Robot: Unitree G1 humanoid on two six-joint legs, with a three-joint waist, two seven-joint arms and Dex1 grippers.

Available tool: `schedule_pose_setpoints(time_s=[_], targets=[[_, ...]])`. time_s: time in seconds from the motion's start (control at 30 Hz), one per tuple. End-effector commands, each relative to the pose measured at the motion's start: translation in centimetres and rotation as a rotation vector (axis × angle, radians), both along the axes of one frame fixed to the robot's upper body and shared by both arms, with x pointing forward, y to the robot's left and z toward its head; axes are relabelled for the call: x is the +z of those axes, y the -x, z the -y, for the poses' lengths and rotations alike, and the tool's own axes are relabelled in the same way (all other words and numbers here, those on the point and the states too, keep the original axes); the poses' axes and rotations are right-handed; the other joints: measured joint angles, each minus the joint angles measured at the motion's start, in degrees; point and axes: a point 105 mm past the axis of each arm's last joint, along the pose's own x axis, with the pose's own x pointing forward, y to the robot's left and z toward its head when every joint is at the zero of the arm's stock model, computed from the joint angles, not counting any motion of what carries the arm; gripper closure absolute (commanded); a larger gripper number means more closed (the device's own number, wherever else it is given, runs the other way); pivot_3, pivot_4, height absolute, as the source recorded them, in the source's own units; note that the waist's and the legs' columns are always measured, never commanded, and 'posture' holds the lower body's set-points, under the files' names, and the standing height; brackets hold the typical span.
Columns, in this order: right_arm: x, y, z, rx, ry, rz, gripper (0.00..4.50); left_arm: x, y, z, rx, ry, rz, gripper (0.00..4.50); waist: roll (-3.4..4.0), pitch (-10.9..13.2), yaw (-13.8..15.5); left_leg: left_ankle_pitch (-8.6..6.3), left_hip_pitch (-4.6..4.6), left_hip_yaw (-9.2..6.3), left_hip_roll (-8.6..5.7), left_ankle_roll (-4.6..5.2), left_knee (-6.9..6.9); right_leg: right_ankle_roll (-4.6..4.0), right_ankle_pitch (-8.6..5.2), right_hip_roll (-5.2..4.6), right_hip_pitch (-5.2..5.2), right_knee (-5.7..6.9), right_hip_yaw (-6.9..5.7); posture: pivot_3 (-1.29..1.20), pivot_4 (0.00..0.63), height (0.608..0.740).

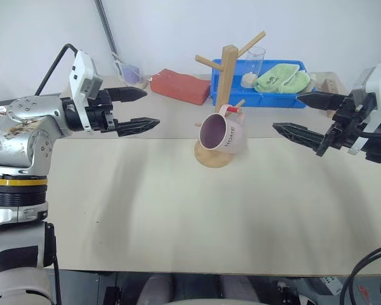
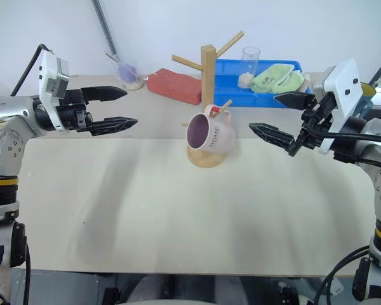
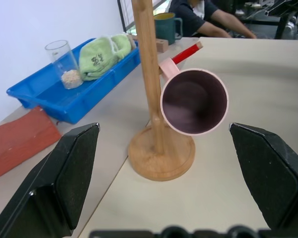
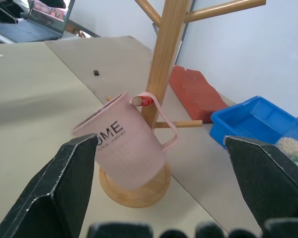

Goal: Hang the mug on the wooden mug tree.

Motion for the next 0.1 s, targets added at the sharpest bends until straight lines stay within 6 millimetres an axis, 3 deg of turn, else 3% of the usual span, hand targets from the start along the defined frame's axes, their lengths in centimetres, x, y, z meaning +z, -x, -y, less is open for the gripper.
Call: schedule_pose_setpoints(time_s=[0.03, 0.1], targets=[[0.99, 0.58, -0.28, 0.005, 0.011, 0.051, 0.02, 1.43, 0.35, 0.06, -0.031, 0.012, 0.041, 0.00, 0.00, 0.00, 0.01, 0.00, 0.00, 0.00, 0.00, 0.00, 0.01, 0.00, 0.00, 0.00, 0.00, 0.00, 0.00, 0.00, 0.150, 0.740], [1.05, 0.58, -0.24, 0.004, 0.011, 0.052, 0.02, 1.59, 0.47, 0.06, -0.038, 0.003, 0.070, 0.00, 0.00, 0.00, 0.00, 0.00, 0.00, 0.00, 0.00, 0.00, 0.01, 0.00, 0.00, 0.00, -0.01, 0.00, 0.00, 0.00, 0.150, 0.740]])
